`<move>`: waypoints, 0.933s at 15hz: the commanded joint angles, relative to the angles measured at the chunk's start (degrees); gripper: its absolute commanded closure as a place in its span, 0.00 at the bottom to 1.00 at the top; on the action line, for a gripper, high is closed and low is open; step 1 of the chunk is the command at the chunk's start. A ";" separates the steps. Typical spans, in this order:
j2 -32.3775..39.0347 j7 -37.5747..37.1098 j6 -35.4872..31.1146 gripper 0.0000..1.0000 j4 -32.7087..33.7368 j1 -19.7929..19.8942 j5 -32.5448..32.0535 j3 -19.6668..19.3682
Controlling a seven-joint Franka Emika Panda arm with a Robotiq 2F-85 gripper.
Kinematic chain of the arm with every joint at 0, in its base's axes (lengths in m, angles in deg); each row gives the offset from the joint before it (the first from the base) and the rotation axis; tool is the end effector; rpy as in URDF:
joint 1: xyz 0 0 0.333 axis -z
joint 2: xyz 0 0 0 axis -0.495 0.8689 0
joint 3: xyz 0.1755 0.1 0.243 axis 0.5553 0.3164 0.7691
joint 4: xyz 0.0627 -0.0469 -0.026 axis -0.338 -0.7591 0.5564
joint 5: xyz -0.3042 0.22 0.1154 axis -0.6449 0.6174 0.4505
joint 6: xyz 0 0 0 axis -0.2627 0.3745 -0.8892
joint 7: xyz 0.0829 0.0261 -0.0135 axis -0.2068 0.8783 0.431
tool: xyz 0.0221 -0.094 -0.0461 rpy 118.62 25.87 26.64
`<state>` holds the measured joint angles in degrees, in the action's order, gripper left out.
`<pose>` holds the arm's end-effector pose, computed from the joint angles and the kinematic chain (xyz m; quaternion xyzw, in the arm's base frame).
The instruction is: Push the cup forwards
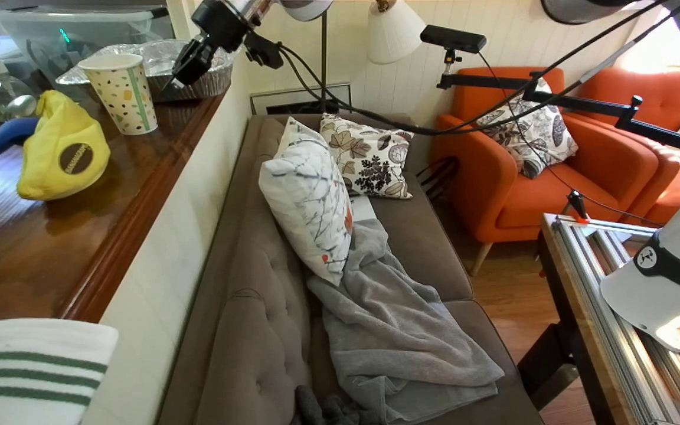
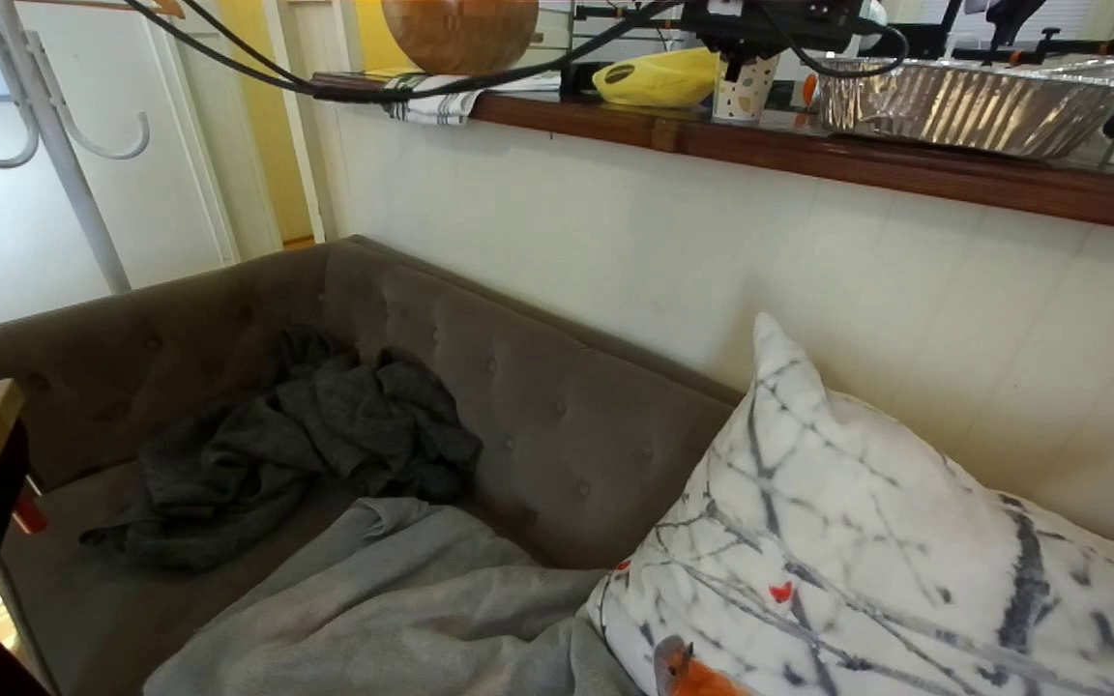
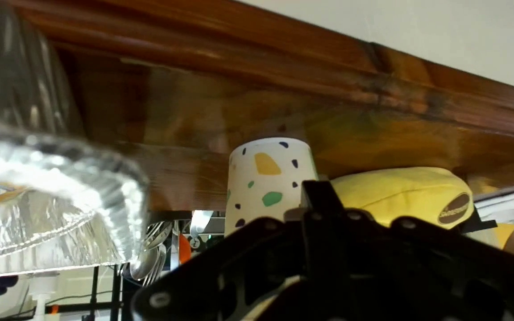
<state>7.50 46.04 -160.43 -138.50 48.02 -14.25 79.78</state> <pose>0.7990 -0.0798 0.4244 -0.8554 -0.3172 -0.3693 0.1769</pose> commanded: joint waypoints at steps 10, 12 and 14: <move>-31.67 -29.76 11.44 0.18 -35.95 -7.53 -7.43 -12.89; -35.69 -34.47 12.81 0.04 -41.56 -9.42 -10.39 -14.22; -39.93 -38.38 15.90 0.00 -47.47 -10.89 -12.67 -14.97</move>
<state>-23.95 13.46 -147.31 -174.82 39.57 -23.49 66.84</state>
